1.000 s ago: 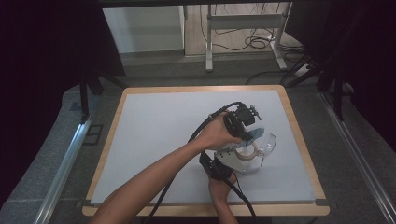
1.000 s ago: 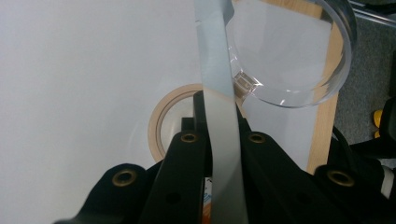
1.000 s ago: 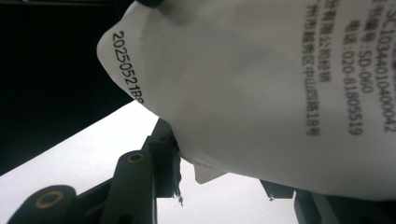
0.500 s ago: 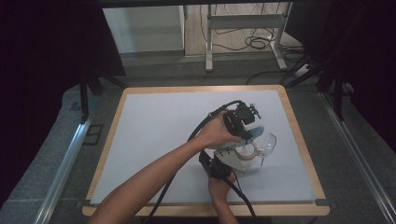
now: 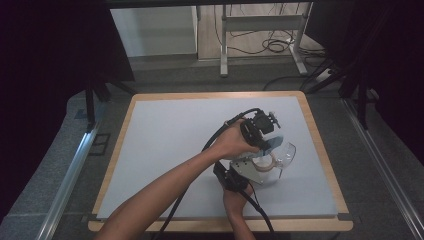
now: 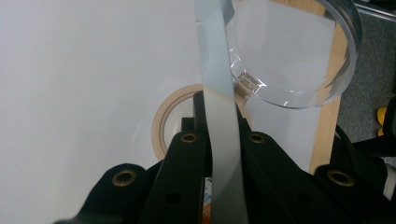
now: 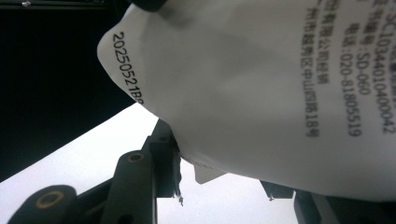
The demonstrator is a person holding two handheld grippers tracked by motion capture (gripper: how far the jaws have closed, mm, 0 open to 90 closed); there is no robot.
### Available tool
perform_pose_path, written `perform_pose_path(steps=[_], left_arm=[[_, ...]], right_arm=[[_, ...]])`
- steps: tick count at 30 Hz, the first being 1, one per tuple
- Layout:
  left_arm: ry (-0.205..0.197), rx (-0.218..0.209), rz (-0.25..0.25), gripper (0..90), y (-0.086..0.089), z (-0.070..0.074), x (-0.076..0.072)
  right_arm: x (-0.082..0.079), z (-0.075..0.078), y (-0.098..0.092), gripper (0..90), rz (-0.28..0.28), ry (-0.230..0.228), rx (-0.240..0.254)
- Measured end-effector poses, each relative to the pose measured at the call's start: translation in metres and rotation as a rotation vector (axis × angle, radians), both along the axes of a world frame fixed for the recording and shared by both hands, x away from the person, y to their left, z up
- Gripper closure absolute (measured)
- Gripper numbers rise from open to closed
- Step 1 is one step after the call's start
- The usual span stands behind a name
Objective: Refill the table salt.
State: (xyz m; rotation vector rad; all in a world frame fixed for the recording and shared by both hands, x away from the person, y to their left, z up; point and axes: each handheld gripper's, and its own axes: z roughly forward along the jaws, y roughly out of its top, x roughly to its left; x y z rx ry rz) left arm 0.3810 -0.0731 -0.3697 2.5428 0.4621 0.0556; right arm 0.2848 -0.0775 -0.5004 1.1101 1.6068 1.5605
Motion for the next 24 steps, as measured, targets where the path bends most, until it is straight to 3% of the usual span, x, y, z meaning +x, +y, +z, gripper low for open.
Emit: perform_pose_path(steps=[24], left_arm=[[0.001,0.002,-0.006,90.0,-0.0014,-0.0005,0.0012]], right_arm=[[0.0006,-0.0002,-0.0014,56.2,0.002,-0.007,-0.014]])
